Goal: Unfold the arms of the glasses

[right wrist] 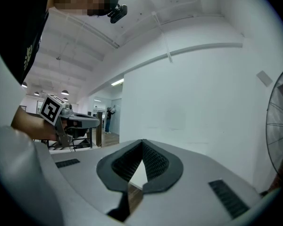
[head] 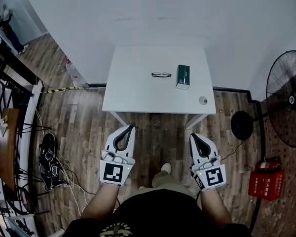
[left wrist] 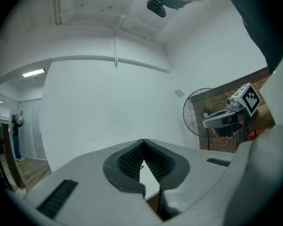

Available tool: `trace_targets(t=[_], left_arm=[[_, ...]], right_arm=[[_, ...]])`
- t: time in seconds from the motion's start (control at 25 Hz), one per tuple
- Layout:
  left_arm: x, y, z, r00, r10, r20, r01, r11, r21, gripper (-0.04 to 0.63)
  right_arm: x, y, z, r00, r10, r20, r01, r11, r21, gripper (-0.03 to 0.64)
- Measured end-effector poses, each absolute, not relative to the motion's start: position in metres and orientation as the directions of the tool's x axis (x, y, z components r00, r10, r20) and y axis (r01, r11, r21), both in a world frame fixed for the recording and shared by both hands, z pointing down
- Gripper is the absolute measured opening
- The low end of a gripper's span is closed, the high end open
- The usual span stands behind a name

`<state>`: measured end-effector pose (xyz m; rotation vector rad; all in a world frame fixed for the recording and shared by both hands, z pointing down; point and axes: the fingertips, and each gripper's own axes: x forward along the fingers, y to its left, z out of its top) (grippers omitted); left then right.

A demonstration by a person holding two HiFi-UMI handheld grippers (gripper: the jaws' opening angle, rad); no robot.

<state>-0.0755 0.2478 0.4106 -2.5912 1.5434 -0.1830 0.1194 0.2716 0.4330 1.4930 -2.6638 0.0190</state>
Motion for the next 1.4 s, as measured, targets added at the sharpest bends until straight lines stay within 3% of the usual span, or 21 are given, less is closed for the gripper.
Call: trace_targets(t=[0.44, 0.88, 1.4], left_arm=[[-0.04, 0.198, 0.388, 0.395, -0.919, -0.002, -0.904, -0.388, -0.182, 0.006], [-0.039, 0.197, 0.401, 0.321, -0.946, 0.05, -0.927, -0.324, -0.19, 0.006], [-0.034, 0.18, 0.405, 0.36, -0.933, 0.019, -0.911, -0.356, -0.207, 0.006]], right_arm=[[0.159, 0.219, 0.413, -0.595, -0.803, 0.027, -0.803, 0.596, 0.029, 0.0], [0.166, 0.191, 0.419, -0.645, -0.764, 0.025, -0.764, 0.645, -0.013, 0.0], [0.155, 0.187, 0.428, -0.645, -0.764, 0.03, -0.764, 0.645, 0.014, 0.0]])
